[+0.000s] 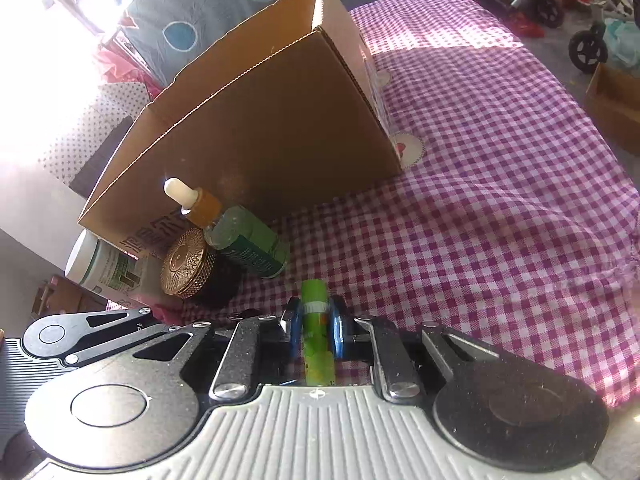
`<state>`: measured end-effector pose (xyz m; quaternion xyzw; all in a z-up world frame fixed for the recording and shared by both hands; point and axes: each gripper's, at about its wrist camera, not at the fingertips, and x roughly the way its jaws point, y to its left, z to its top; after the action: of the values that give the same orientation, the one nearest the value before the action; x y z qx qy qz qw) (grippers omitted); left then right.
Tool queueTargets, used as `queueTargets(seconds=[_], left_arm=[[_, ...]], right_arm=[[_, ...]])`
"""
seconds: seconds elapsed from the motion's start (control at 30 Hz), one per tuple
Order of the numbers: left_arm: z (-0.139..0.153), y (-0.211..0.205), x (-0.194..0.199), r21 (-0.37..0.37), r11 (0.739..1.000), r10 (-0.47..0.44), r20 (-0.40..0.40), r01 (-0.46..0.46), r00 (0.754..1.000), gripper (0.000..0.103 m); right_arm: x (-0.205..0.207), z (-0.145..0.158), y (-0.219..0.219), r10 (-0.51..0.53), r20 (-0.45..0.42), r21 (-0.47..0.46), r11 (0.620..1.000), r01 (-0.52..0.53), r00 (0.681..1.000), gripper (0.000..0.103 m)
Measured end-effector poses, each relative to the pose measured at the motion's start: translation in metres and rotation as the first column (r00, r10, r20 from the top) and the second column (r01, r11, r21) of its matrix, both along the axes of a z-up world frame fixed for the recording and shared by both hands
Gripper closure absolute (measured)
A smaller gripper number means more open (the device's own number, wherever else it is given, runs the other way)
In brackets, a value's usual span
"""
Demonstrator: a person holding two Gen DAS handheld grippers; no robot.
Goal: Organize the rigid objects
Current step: 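Grasp the green glue stick with the right gripper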
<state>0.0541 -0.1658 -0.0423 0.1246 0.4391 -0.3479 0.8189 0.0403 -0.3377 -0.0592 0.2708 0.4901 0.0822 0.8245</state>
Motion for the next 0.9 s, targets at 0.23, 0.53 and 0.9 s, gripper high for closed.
queueTargets(seconds=[0.23, 0.53, 0.9], left_arm=[[-0.011, -0.027, 0.001, 0.057, 0.997, -0.058, -0.024, 0.059, 0.998, 0.060], [-0.015, -0.032, 0.002, 0.091, 0.996, -0.017, 0.007, 0.016, 1.000, 0.063], [-0.008, -0.028, -0.005, 0.068, 0.998, -0.014, 0.028, 0.013, 0.999, 0.070]], right_arm=[[-0.016, -0.006, -0.024, -0.078, -0.027, 0.114, 0.990, 0.080, 0.997, 0.088], [-0.018, -0.004, -0.025, -0.051, -0.050, 0.110, 0.992, 0.057, 0.997, 0.088], [-0.023, 0.005, -0.006, -0.039, 0.013, 0.051, 0.998, 0.038, 0.999, 0.086]])
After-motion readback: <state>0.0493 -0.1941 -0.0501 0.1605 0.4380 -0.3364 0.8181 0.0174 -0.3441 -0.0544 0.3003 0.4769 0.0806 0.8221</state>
